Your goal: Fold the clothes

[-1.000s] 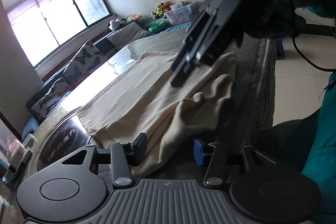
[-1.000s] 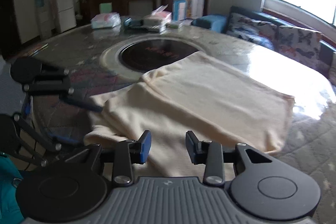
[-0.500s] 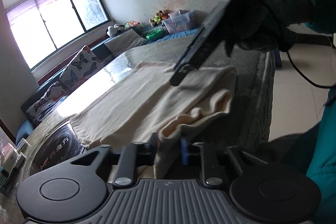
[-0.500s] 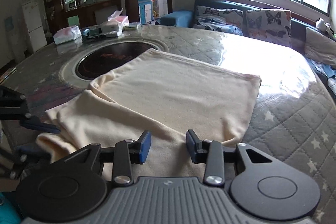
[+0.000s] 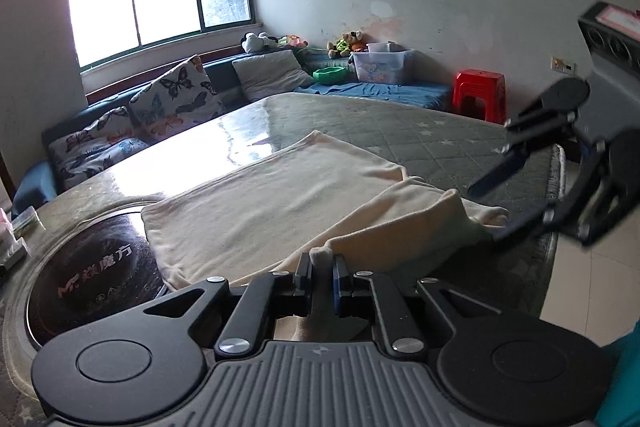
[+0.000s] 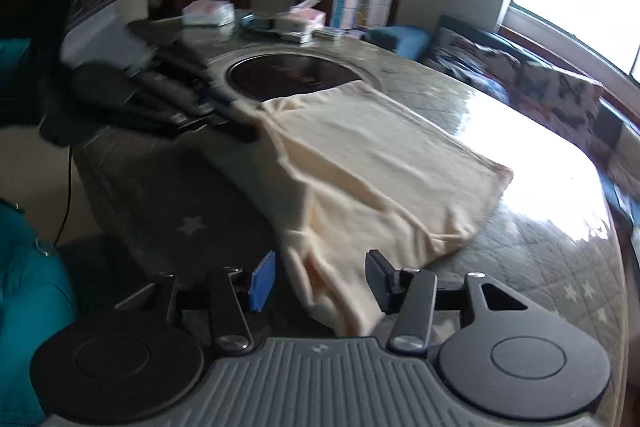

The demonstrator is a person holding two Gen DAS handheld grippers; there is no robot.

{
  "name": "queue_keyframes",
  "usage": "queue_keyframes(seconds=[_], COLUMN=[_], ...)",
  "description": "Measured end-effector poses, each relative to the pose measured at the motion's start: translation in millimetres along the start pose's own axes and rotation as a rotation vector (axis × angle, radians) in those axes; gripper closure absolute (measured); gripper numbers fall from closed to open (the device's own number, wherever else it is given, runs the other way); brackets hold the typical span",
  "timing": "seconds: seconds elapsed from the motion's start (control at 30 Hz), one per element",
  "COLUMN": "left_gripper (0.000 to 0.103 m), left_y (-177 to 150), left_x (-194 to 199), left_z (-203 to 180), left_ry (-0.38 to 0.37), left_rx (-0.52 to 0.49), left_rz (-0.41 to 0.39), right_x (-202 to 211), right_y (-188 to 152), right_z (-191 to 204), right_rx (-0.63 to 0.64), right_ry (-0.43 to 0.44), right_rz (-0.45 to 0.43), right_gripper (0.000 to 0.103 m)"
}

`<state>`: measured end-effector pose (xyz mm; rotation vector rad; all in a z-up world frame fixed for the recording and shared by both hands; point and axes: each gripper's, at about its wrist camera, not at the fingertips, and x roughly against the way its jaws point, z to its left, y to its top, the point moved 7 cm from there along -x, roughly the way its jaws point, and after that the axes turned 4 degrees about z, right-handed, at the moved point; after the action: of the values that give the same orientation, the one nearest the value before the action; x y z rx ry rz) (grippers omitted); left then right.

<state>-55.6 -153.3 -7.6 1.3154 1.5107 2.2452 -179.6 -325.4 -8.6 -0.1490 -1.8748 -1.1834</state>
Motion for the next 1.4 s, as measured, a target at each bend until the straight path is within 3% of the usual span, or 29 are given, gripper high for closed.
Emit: queue_keyframes(seconds=[0.1,0.17,0.27,0.37,0.57,0.67,0.7,0.8,1.03,1.23,1.4], left_gripper=[0.09,0.087,0.073,0.067,0.067,0.07,0.081,0.096,0.098,0.098,0.098], left_y=[-2.5,-6.3,-16.0,-28.5,-48.6,-51.4,-52.0,-49.9,-32.8,-29.6,-20.8], left_x=[2.3,6.1,13.5,19.8,24.8,23.3,22.5,23.8,57.0,94.2,88.2], left_z=[-0.5,-1.6,-3.8,-7.3,-12.2,-14.4,-14.1,-11.6,-11.4,-16.7,-6.5], left_ry=[0.003,0.006,0.022,0.044,0.076,0.101,0.109,0.12,0.078,0.014,0.033], left_rx=[-0.009,-0.023,-0.047,-0.085,-0.156,-0.197,-0.202,-0.182,-0.136,-0.065,-0.029], left_rz=[0.01,0.015,0.021,0.029,0.05,0.045,0.043,0.032,-0.039,-0.068,-0.065], right_x=[-17.6,-27.4,-33.0,-29.6,-24.8,-23.0,-22.9,-21.4,1.3,40.3,51.0], right_y=[2.8,5.3,11.2,16.9,28.8,34.5,35.0,35.4,34.8,29.6,26.5], right_z=[7.2,8.3,4.2,-4.5,-12.2,-14.4,-14.6,-13.9,-6.7,9.6,18.5], right_rx=[0.024,0.013,-0.028,-0.092,-0.135,-0.143,-0.148,-0.153,-0.138,-0.119,-0.118], right_ry=[-0.008,0.007,0.011,0.028,0.014,-0.001,-0.005,-0.019,-0.036,0.008,0.034], right_rz=[-0.007,-0.001,0.005,-0.006,-0.031,-0.047,-0.051,-0.064,-0.105,-0.114,-0.094], right_gripper=[0.058,0.078,0.088,0.09,0.092,0.093,0.093,0.094,0.095,0.095,0.095])
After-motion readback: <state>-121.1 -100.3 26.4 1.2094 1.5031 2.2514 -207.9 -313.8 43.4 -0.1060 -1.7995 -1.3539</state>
